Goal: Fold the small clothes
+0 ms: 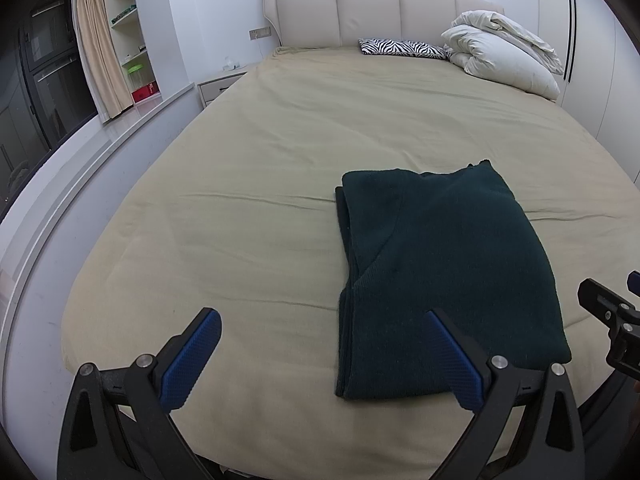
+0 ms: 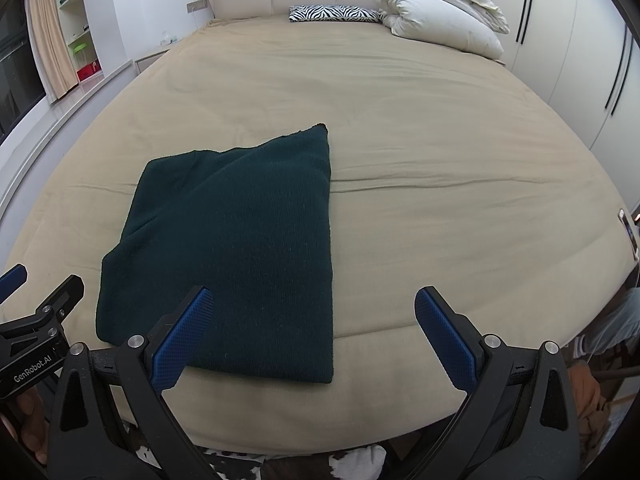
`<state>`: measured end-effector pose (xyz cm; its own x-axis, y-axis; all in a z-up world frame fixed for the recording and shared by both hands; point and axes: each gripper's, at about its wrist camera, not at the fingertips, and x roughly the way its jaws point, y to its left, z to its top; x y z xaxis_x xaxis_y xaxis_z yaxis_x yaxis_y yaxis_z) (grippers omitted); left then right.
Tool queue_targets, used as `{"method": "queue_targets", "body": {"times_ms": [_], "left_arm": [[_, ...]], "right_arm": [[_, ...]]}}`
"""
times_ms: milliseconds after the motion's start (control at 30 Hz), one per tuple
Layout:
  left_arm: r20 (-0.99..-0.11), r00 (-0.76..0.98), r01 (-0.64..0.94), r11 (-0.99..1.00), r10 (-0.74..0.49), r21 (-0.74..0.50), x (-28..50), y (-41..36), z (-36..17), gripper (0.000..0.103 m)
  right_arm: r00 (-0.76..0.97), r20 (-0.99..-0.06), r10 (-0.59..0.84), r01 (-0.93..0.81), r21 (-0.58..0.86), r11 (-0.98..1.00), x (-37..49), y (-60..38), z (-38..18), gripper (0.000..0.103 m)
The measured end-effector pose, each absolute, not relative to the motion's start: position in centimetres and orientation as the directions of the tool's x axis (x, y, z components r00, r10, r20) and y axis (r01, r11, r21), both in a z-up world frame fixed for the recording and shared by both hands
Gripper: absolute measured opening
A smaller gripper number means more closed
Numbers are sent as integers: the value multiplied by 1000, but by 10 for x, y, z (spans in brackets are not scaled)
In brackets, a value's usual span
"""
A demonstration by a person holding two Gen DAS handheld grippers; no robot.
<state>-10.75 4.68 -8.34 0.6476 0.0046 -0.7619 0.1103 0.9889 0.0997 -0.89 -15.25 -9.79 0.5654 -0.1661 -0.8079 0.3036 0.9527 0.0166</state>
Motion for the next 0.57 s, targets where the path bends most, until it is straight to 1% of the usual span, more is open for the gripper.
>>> {"method": "queue_targets", "body": {"times_ms": [367,567], "left_arm": [[-763,646,110,989,3,96,-109,48,-84,103],[-747,665,118,987,1,107,-115,46,-83,103]], "right_arm": [[563,-810,-165,302,16,953,-11,-153,-100,103],[562,-811,-164,302,16,953,-11,-153,-100,103]]}}
